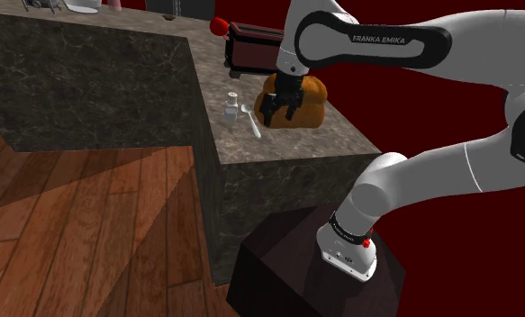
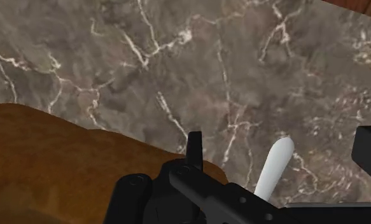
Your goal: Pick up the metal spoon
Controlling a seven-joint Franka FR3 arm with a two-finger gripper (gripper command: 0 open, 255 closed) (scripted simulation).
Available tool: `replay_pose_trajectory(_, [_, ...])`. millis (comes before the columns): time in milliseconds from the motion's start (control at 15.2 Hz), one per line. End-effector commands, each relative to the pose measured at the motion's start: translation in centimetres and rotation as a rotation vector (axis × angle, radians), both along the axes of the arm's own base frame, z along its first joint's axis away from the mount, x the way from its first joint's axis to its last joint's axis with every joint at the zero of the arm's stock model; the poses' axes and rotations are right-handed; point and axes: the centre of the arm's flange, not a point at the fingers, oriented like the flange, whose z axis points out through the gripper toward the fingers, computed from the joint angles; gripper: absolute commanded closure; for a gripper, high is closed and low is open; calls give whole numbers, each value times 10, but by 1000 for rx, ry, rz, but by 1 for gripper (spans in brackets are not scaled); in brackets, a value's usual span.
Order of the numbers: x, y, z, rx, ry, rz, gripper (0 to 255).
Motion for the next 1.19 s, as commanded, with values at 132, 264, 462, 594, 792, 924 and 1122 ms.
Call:
replay_pose_trajectory(132, [36,9,-19,-23,-83,-235,0])
replay_pose_trajectory(264, [54,10,-26,-34,-118,-335,0])
replay_pose_trajectory(462, [54,10,-42,-34,-118,-335,0])
replay_pose_trajectory(594, [54,10,-52,-34,-118,-335,0])
replay_pose_trajectory(792, [54,10,-66,-34,-118,-335,0])
replay_pose_trajectory(924, [54,10,-65,-34,-118,-335,255])
replay_pose_trajectory(1122, [54,10,-65,-34,-118,-335,255])
